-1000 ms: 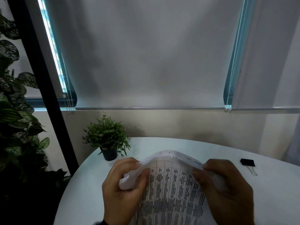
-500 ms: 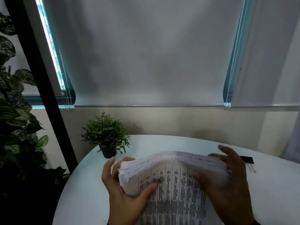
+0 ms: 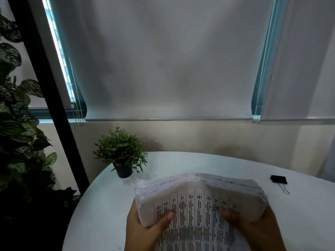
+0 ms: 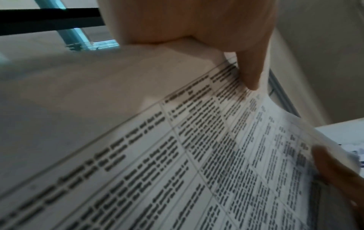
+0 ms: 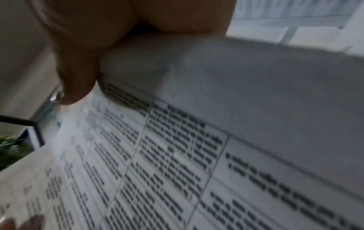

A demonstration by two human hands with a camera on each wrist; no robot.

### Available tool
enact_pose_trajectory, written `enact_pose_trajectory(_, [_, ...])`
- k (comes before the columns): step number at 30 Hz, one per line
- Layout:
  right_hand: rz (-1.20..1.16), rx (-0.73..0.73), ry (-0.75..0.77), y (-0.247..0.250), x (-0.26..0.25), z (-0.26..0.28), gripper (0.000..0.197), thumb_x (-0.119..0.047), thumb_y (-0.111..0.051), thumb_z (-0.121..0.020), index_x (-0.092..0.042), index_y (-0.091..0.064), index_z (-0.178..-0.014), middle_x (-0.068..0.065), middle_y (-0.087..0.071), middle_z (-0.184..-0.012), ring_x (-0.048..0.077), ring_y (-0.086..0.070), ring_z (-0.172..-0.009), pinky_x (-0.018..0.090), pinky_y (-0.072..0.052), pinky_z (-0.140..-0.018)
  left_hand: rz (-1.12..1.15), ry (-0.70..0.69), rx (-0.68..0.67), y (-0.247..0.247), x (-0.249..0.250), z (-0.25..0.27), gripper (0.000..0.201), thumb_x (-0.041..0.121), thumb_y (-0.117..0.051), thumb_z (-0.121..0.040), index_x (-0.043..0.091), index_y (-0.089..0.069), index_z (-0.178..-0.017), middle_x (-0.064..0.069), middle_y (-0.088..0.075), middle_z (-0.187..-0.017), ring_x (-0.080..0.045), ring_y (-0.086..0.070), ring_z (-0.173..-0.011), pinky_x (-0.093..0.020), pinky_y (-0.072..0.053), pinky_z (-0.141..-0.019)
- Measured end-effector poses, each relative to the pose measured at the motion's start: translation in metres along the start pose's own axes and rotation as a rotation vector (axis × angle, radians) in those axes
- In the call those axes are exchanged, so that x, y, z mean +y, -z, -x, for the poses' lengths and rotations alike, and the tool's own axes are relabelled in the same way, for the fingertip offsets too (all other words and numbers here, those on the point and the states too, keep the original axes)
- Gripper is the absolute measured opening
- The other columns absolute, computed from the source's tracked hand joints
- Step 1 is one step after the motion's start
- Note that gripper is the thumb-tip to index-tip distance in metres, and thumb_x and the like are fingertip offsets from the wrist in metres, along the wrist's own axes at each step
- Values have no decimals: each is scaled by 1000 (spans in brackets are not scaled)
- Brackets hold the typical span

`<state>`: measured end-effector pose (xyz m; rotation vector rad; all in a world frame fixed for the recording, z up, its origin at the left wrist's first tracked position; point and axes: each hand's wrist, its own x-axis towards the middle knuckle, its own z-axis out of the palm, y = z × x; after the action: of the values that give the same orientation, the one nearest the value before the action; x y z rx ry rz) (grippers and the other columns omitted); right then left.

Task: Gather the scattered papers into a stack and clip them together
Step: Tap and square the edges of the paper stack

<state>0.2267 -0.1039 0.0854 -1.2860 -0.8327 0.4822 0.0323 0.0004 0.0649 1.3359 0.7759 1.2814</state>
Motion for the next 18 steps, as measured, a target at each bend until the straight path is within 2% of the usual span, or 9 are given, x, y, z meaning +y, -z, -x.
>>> enact_pose_trajectory(2, [84, -101, -46, -3, 15, 4, 76, -41, -96, -21, -25, -64, -88, -15, -72, -72, -6, -67, -68, 16, -55, -54, -19, 77, -12, 2, -5, 3, 52, -7, -82, -55, 24, -63, -93, 12, -75, -75, -4, -71, -69, -11, -51, -51])
enact_pose_trajectory(3, [67, -94, -77, -3, 21, 6, 69, -43, -95, -26, -25, -66, -86, -14, -73, -72, -4, -67, -67, 19, -56, -54, -29, 120, -13, 3, -6, 3, 48, -7, -82, -57, 23, -64, -88, 14, -74, -69, -1, -70, -65, -10, -49, -48])
enact_pose_trajectory(6, [-53, -13, -156, -1, 22, 11, 44, -17, -89, -42, -22, -69, -80, -14, -73, -67, 1, -68, -62, 15, -51, -49, -17, 143, -15, 2, -4, 2, 37, -6, -82, -58, 21, -68, -78, 8, -74, -66, -8, -70, -62, -12, -50, -46])
enact_pose_trajectory(10, [-10, 16, -149, -3, 7, 11, 47, 6, -85, -51, -25, -63, -78, -22, -67, -55, -7, -65, -56, 5, -45, -44, -8, 113, -13, 3, 6, 1, 40, -8, -84, -57, 21, -67, -79, 12, -73, -63, 1, -68, -60, -9, -47, -45])
enact_pose_trajectory(12, [-58, -20, -182, -8, 8, 17, 45, 7, -85, -55, -22, -65, -82, -22, -66, -54, -12, -62, -55, 3, -43, -43, 4, 160, -5, 4, 0, 4, 36, -10, -83, -58, 21, -70, -68, 8, -73, -59, -3, -68, -55, -11, -48, -44])
enact_pose_trajectory(14, [-91, -7, -170, -13, 9, 19, 53, -19, -94, -47, -14, -67, -93, -19, -70, -61, -9, -64, -58, 4, -44, -45, 35, 189, -13, 5, -2, 5, 24, 2, -89, -52, 20, -75, -58, 1, -74, -64, -10, -70, -57, -15, -51, -46])
enact_pose_trajectory(15, [-76, 34, -65, -13, 5, 19, 77, -41, -94, -35, -11, -67, -100, -20, -72, -70, -8, -65, -63, 3, -46, -50, 31, 190, -36, 4, -2, 4, 25, 7, -93, -46, 22, -77, -59, -1, -75, -68, -12, -71, -60, -17, -52, -48])
enact_pose_trajectory(16, [-14, 101, 87, -12, -5, 19, 93, -61, -85, -30, -14, -65, -107, -25, -71, -81, -11, -65, -71, 2, -46, -58, 21, 179, -63, 5, -2, 4, 29, 6, -92, -45, 26, -78, -61, -2, -76, -70, -14, -72, -62, -18, -53, -50])
enact_pose_trajectory(18, [140, 140, 300, -12, -39, 21, 84, -66, -68, -45, -32, -54, -120, -36, -59, -109, -19, -55, -96, 4, -45, -77, 29, 150, -96, 6, 0, 5, 32, 1, -83, -48, 29, -78, -64, -4, -76, -72, -14, -72, -65, -18, -53, -52])
